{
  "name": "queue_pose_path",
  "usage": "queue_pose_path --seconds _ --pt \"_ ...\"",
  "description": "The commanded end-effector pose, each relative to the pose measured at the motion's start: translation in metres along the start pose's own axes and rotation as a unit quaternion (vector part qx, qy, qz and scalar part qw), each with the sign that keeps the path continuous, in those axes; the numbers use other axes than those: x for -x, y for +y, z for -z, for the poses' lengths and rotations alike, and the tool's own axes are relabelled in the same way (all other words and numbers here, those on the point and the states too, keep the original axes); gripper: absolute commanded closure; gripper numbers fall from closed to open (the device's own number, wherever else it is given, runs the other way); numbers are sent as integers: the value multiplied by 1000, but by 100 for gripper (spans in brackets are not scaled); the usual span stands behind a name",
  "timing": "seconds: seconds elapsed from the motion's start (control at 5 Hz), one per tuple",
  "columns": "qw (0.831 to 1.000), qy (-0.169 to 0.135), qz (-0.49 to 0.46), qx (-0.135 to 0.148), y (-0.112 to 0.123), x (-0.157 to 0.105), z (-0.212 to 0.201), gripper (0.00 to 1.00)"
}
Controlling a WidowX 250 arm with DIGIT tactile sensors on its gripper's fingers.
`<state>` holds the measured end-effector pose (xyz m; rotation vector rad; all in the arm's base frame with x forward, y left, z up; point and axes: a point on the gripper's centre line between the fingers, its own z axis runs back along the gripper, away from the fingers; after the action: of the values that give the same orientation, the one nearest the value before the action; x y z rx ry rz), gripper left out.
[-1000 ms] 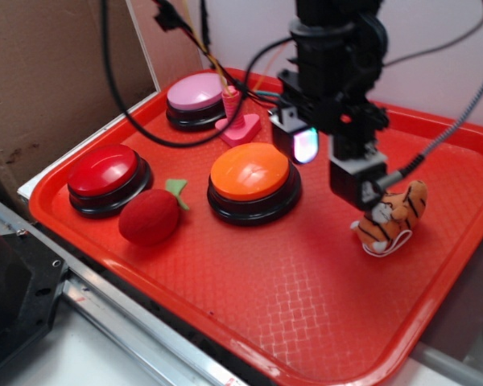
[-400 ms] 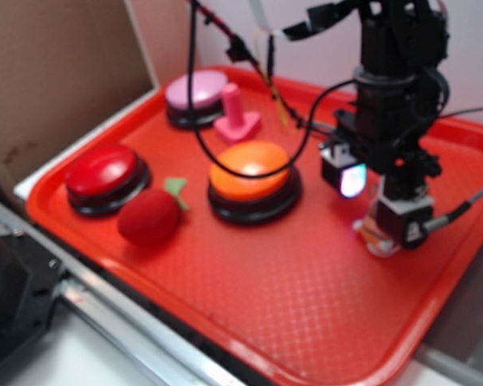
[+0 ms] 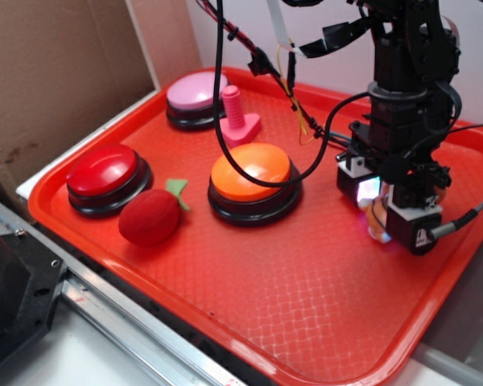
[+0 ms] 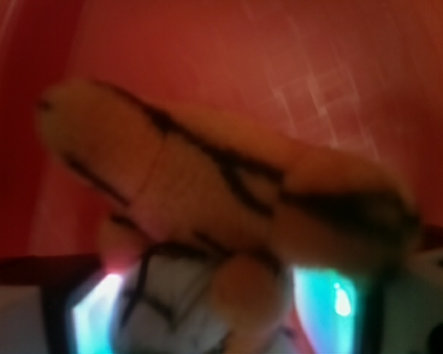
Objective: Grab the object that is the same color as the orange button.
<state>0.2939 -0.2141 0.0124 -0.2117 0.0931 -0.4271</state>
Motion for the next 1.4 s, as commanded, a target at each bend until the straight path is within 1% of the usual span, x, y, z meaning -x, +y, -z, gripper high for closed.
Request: queue_pose_path --seconds 0.0,0.2,0.4,0.6,0.8,1.0,1.2 --pt "999 5 31 12 -1 25 -36 100" --pt "1000 2 9 -16 2 53 -87 100" --pt "1000 9 -11 -19 2 76 -121 100" --pt "999 -8 -27 -19 4 90 -138 88" --pt "998 -34 -57 -23 8 104 -160 87" --pt "994 -53 -89 -38 13 118 -190 100" --pt "990 -77 -104 -54 11 132 -216 100"
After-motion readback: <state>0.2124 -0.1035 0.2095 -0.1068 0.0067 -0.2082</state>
